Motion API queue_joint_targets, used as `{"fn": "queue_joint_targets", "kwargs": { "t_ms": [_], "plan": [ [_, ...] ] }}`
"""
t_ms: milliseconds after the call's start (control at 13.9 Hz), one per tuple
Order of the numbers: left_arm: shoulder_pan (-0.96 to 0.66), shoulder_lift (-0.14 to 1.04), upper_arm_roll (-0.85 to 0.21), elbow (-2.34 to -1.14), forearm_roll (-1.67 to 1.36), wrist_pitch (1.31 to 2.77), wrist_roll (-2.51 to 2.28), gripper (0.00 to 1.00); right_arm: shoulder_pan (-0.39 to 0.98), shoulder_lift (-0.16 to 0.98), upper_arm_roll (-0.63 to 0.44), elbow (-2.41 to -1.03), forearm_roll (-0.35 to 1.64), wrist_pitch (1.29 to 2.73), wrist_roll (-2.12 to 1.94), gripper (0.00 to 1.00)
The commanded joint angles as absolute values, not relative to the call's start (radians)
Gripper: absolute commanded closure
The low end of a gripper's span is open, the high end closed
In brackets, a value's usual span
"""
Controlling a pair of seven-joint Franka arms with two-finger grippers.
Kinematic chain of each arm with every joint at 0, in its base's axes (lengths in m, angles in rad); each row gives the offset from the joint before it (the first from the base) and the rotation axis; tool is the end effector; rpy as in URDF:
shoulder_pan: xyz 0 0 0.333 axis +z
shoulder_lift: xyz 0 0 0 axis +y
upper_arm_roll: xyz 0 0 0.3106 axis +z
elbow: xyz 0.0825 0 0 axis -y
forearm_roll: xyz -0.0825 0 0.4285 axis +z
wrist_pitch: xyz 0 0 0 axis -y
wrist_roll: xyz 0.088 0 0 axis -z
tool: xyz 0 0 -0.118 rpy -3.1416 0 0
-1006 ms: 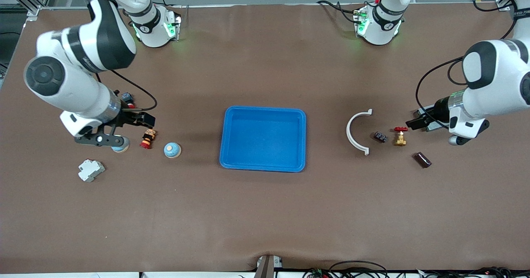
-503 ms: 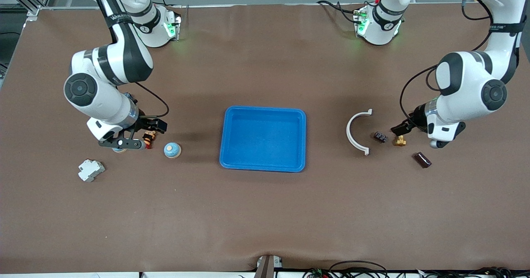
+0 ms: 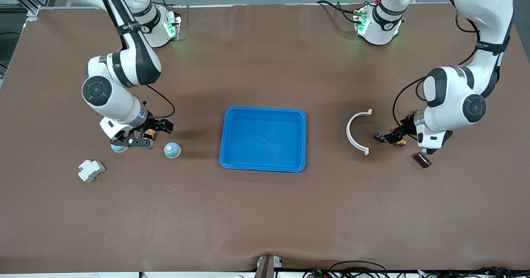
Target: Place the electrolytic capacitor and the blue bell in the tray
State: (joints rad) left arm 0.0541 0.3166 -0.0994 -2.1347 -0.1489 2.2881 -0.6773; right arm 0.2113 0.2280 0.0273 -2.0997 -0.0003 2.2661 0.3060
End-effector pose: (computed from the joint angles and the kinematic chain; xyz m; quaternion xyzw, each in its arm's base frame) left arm 0.5789 -0.0323 0.1952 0.9268 0.3603 -0.0998 0.0344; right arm 0.5823 0.1417 0.2595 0.9989 -0.0338 -0.0304 0.0054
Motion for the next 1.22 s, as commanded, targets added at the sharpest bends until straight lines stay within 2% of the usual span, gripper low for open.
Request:
{"fn": "queue_joint_targets", "kwargs": {
  "t_ms": [0, 287, 719, 1150],
  "plan": [
    [0.029, 0.334, -0.101, -2.129, -0.158, 2.333, -0.736, 0.03, 0.222, 0.274, 0.023, -2.097, 0.003, 2.344, 0.308, 0.0],
    [0.008, 0.391, -0.101, -2.135, -0.158, 2.408, -0.773, 0.17, 0.222, 0.36, 0.023, -2.019, 0.003, 2.373, 0.308, 0.0],
    [0.005, 0.419, -0.1, -2.132, -0.158, 2.422, -0.779, 0.19, 0.222, 0.483, 0.023, -1.974, 0.003, 2.477, 0.305, 0.0],
    [-0.011, 0.433, -0.1, -2.126, -0.158, 2.425, -0.787, 0.18, 0.222, 0.511, 0.021, -1.98, 0.0, 2.462, 0.302, 0.0]
  ]
}}
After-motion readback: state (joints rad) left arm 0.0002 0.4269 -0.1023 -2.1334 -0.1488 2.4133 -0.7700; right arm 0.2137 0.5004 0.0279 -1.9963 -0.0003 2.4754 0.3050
